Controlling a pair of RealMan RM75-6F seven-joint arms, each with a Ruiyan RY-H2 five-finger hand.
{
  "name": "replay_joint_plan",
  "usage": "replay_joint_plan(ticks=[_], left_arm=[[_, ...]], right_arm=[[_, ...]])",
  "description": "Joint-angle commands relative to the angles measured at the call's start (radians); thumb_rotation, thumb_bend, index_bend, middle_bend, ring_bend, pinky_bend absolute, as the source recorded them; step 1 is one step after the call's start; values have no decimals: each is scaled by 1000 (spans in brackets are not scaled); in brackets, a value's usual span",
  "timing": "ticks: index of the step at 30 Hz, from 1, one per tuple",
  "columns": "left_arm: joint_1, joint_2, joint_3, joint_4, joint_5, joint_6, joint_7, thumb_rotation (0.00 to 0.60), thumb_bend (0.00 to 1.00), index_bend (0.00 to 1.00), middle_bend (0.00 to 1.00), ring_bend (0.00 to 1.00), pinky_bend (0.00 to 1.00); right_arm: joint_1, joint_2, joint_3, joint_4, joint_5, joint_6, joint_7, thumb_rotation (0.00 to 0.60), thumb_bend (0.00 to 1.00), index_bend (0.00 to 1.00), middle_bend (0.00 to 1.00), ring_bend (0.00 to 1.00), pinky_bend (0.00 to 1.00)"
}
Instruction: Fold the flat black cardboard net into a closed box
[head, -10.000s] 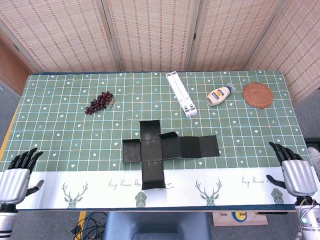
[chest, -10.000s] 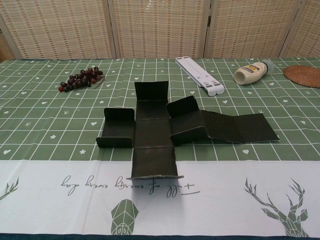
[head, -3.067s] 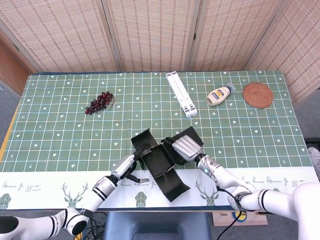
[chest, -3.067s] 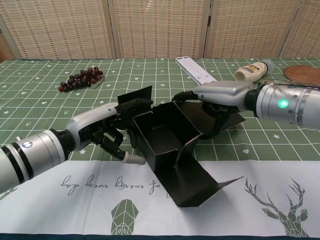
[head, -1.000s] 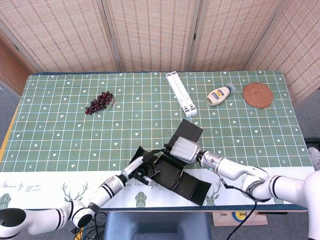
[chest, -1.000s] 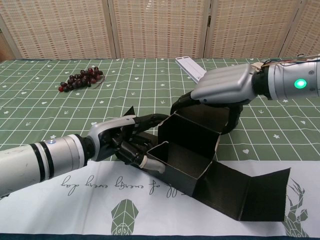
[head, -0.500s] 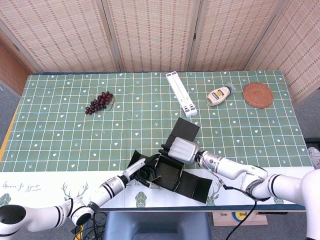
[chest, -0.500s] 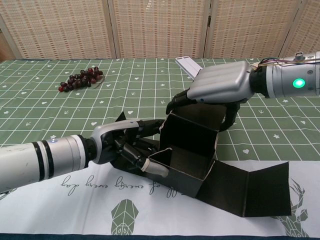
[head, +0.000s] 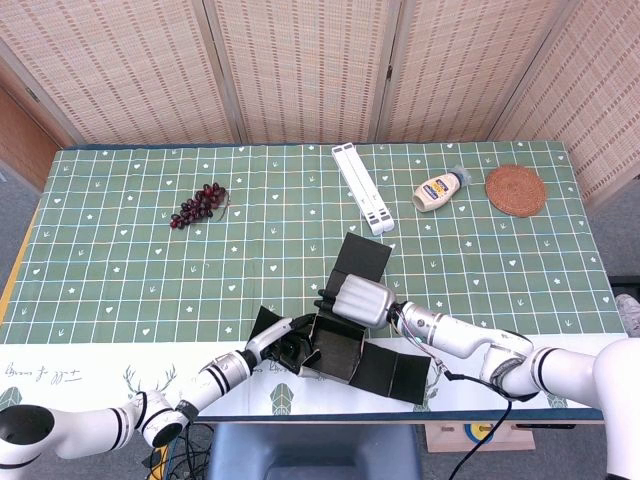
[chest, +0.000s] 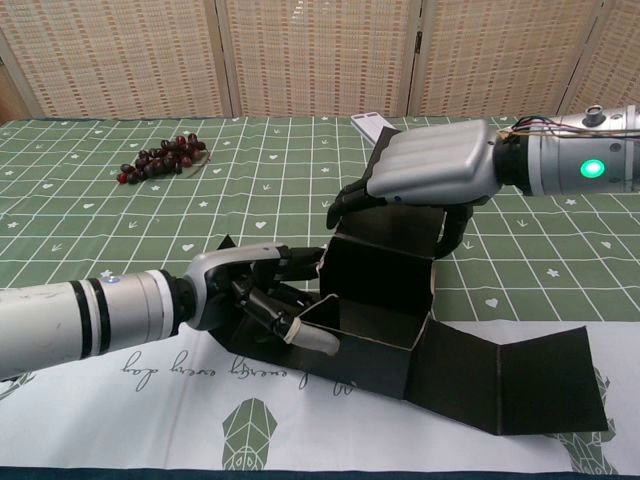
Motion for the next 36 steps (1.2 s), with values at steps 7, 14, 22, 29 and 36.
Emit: replay_joint_plan(ticks=[7,14,22,29,36], left_arm=[[-9,14,2,-16,-5,-10,0,600,96,253,243,550,825],[-11,24,3,-25,-11,-11,6,600,95,244,243,558,826],[-11,27,-1,-30,-27,-16,13,600,95,244,243,551,827],[-8,76,-8,-59,-33,-15,9,600,96,244,243,548,829],[1,134,-3,-86,-33,-16,-5,600,95,244,243,545,830]], right_arm=[[-13,-7,8,-7,31,3,-28,600,382,5,126,762,953],[-36,-9,13,-22,56,24,-21,600,382,0,0,699,968],[-53,-2,17,-47,67,54,9,600,383,0,0,692,969],[-80,32,11,-103,46,125,105,600,382,0,0,681,969],[-111,26,5,-75,52,158,135,600,383,0,0,681,969]])
